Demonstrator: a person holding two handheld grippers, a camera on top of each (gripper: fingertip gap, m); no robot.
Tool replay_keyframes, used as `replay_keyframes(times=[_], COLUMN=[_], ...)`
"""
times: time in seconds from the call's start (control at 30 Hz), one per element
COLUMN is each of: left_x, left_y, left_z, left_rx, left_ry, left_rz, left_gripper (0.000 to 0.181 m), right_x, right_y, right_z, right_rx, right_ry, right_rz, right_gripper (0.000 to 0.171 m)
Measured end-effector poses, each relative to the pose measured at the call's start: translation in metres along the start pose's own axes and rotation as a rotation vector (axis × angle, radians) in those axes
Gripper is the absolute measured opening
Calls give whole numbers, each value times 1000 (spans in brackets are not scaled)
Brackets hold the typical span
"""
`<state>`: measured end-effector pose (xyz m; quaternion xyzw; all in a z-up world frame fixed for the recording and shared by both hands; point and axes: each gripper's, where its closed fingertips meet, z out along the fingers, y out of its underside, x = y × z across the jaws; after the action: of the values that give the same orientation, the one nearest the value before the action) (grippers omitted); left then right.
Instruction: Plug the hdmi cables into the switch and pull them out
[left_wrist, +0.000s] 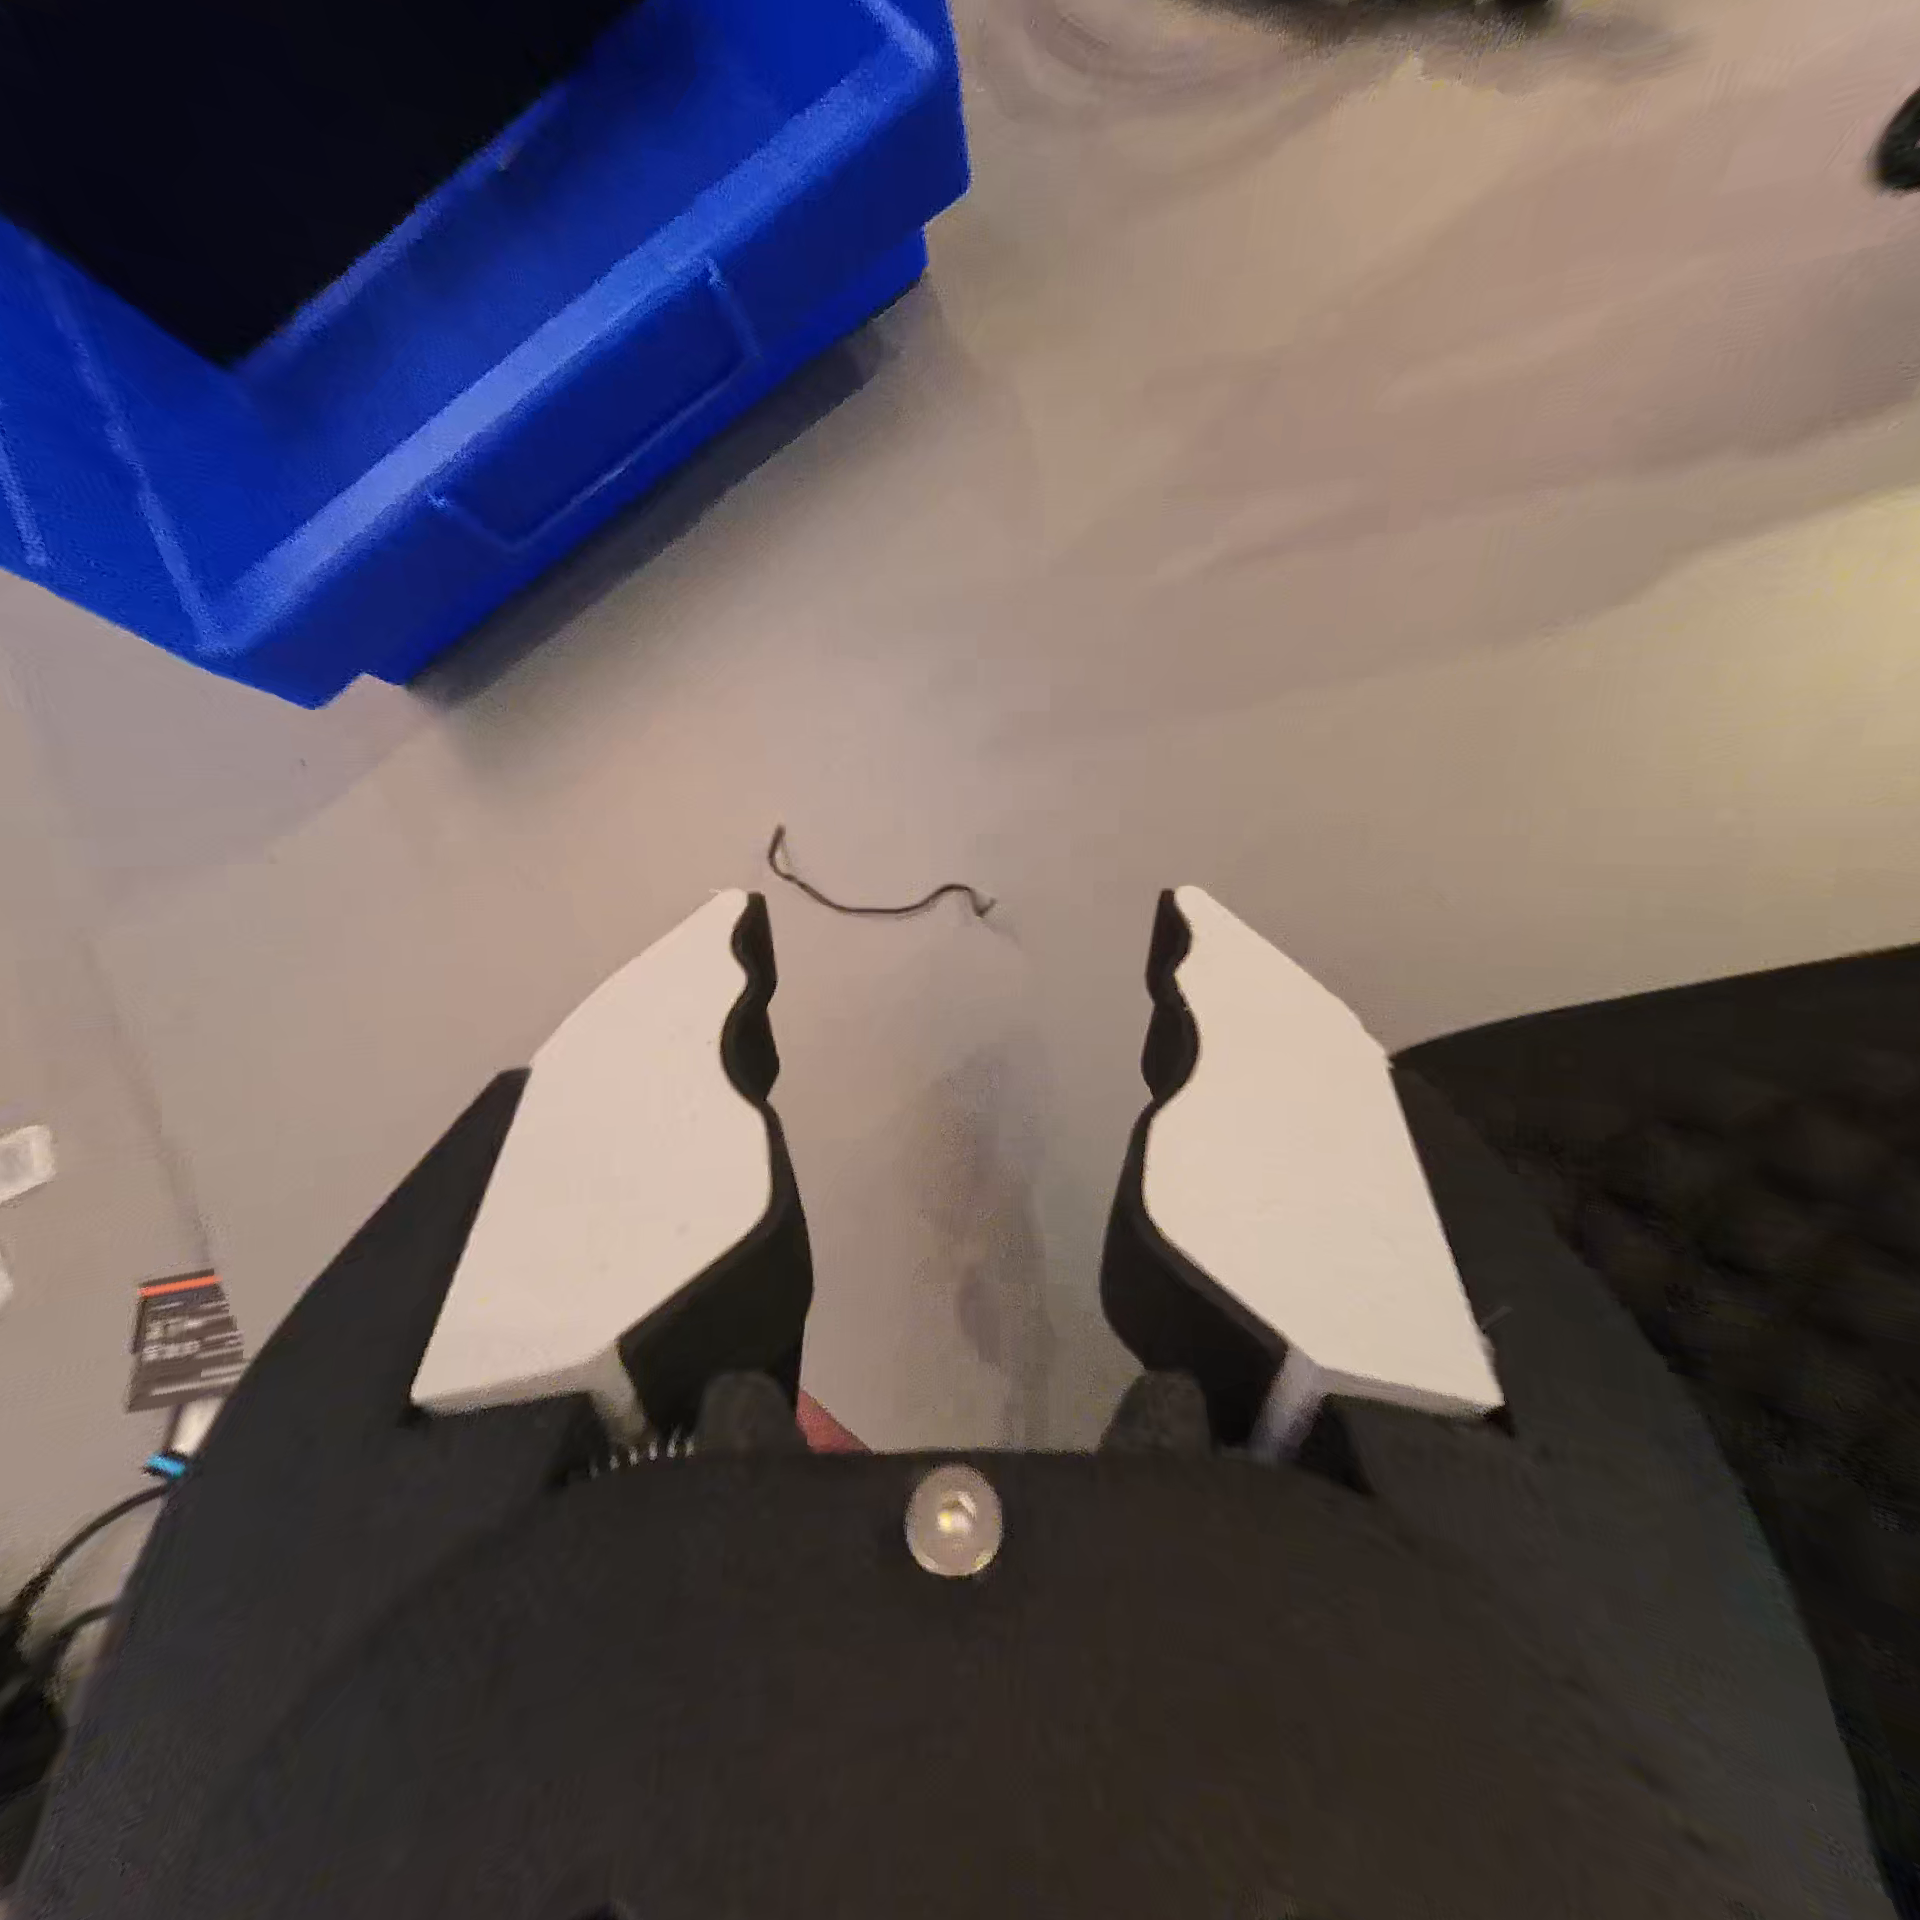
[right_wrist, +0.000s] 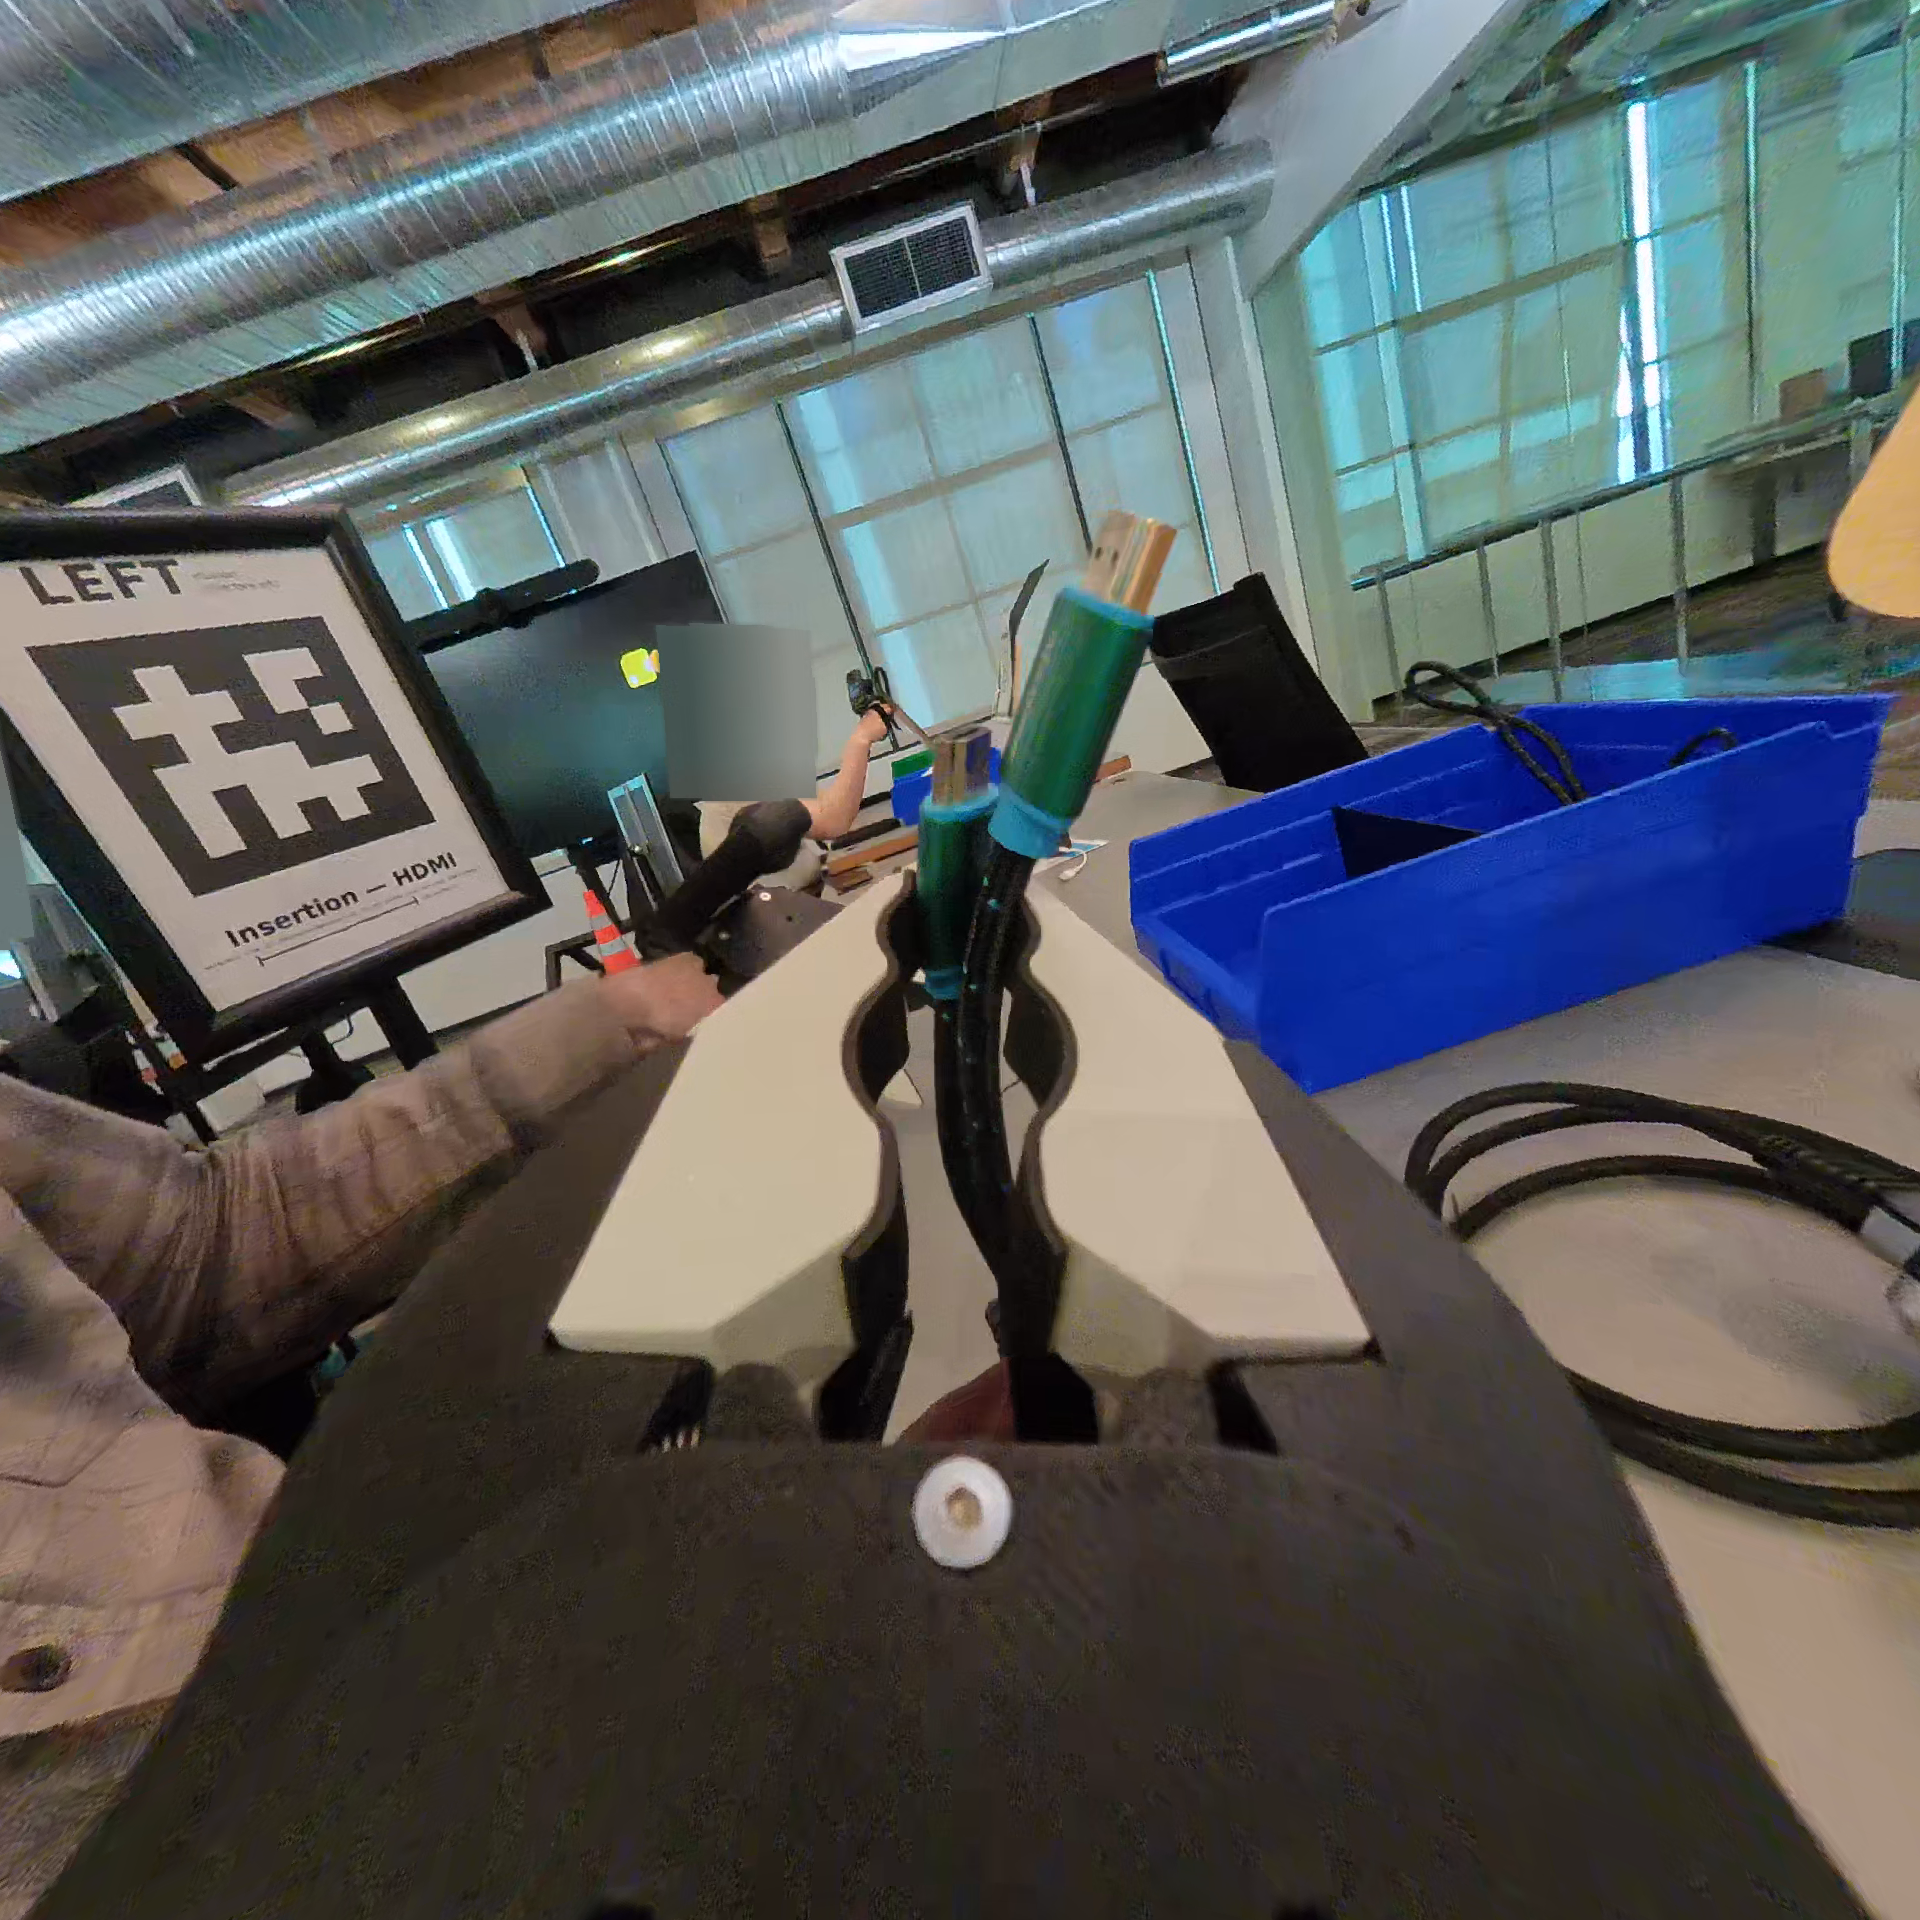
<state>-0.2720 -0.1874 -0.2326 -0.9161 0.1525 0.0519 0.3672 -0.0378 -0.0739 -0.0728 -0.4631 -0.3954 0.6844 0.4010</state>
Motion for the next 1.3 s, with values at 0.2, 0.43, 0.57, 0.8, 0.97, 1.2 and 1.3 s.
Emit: replay_keyframes(times=[0.2,0.43,0.57,0.8,0.97,1.2,1.3], left_x=[-2,-2,-1,10,28,81,104], left_y=[15,20,20,3,-42,-108,-123], left_z=[26,34,35,28,13,-14,-21], left_rx=[-105,-116,-114,-56,102,292,315], left_ry=[-45,-39,-41,1,67,309,378], left_rz=[47,27,53,61,54,88,152], left_gripper=[41,10,1,1,1,1,1], right_x=[9,13,18,38,53,58,42], right_y=[9,18,23,47,88,118,126], right_z=[-15,-19,-29,-60,-85,-134,-152], right_rx=[15,-20,-16,-110,-399,-912,-1075], right_ry=[84,156,209,407,565,720,643], right_rz=[54,81,119,158,82,-222,-235], right_gripper=[9,9,9,9,35,95,130])
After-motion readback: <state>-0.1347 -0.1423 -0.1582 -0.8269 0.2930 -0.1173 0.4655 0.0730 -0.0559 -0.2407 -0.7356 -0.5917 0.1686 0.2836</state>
